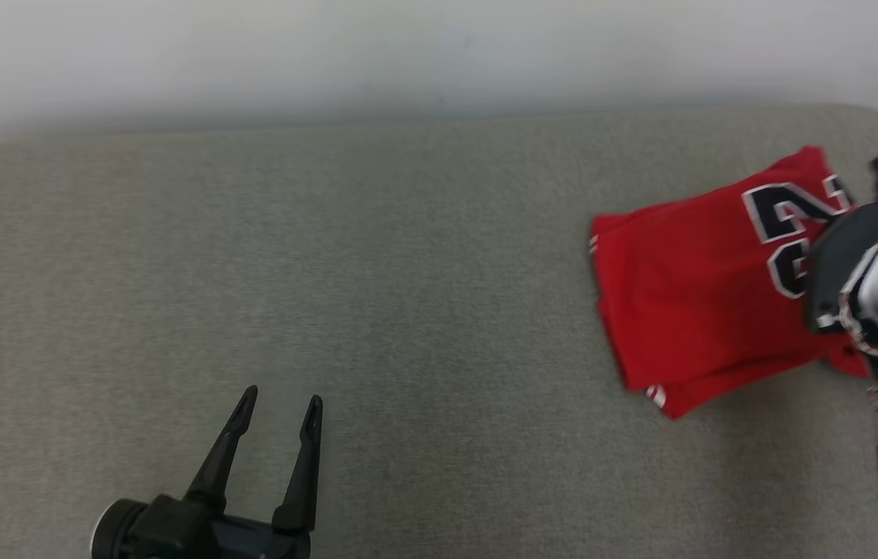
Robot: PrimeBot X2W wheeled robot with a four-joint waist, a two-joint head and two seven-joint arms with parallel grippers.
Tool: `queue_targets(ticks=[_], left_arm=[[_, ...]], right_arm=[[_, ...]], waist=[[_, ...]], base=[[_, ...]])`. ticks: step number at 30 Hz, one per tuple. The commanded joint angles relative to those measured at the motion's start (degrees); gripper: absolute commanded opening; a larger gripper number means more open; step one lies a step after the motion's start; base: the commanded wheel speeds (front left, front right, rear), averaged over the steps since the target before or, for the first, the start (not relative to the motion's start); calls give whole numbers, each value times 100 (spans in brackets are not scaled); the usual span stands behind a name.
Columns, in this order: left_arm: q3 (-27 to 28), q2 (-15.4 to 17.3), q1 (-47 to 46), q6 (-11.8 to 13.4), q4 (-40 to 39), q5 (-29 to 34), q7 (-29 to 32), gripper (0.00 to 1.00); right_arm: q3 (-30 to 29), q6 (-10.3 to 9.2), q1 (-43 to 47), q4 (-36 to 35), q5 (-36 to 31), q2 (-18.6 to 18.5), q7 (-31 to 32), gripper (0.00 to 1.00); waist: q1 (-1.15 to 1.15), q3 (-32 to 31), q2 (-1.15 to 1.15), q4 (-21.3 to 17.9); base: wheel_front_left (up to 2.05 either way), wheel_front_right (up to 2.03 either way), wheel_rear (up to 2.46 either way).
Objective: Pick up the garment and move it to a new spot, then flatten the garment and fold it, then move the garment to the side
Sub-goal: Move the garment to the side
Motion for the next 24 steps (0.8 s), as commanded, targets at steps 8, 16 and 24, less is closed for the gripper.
queue_targets(ticks=[8,16,24], left_arm=[[-252,284,-421,3,42,130,-10,100],[-407,527,-600,3,6,82,-10,100],[-628,738,-682,3,-185,136,-10,100]], right_arm=[[-1253,-11,-415,-35,-436,-251,-159,0],[-1596,-11,-645,220,-1141,-706,-933,0],[-1895,-11,-752,684,-1656,-950,-1499,42]], waist=[[-1,983,-2,-758],[-1,1304,-2,-605],[-1,1607,-2,-362]], base=[[0,0,0],[0,0,0],[0,0,0]])
